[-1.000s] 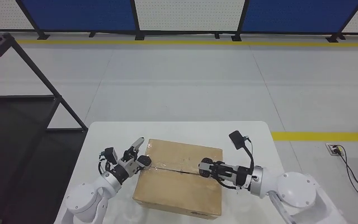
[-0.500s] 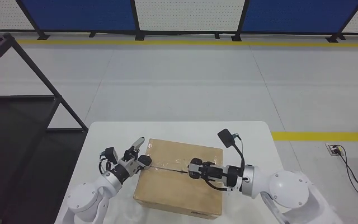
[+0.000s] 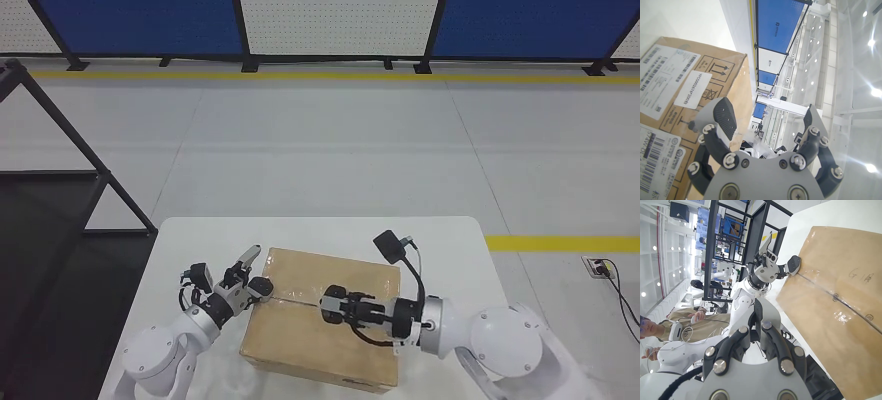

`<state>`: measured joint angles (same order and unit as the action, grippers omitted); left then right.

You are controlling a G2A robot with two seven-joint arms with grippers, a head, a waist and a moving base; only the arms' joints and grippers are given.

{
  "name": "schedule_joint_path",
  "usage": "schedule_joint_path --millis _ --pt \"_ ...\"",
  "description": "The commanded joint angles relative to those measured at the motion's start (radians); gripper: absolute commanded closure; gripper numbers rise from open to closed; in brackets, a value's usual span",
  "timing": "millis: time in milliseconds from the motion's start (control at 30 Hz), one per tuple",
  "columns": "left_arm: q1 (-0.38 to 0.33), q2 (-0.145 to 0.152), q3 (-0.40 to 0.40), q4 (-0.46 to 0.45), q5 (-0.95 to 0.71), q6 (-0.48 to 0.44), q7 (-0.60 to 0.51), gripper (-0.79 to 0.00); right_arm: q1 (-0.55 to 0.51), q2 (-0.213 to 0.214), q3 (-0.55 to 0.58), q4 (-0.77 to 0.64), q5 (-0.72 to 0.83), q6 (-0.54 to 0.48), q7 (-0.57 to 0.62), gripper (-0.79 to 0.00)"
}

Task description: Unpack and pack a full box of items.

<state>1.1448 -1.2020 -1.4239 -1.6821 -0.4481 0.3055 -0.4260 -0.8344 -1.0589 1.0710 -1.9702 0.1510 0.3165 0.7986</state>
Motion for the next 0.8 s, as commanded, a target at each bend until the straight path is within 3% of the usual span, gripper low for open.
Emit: schedule_joint_path --millis 0,767 --pt "0.001 0.000 -0.001 -0.003 -0.001 0.002 0.000 -0.785 0.005 -0.002 -0.006 -0.002 -0.001 0.001 -0.001 0.000" --pt "0.002 0.001 -0.001 -0.007 -0.002 0.002 -0.001 -0.785 0.011 -0.012 -0.047 -0.065 -0.013 0.004 -0.013 0.000"
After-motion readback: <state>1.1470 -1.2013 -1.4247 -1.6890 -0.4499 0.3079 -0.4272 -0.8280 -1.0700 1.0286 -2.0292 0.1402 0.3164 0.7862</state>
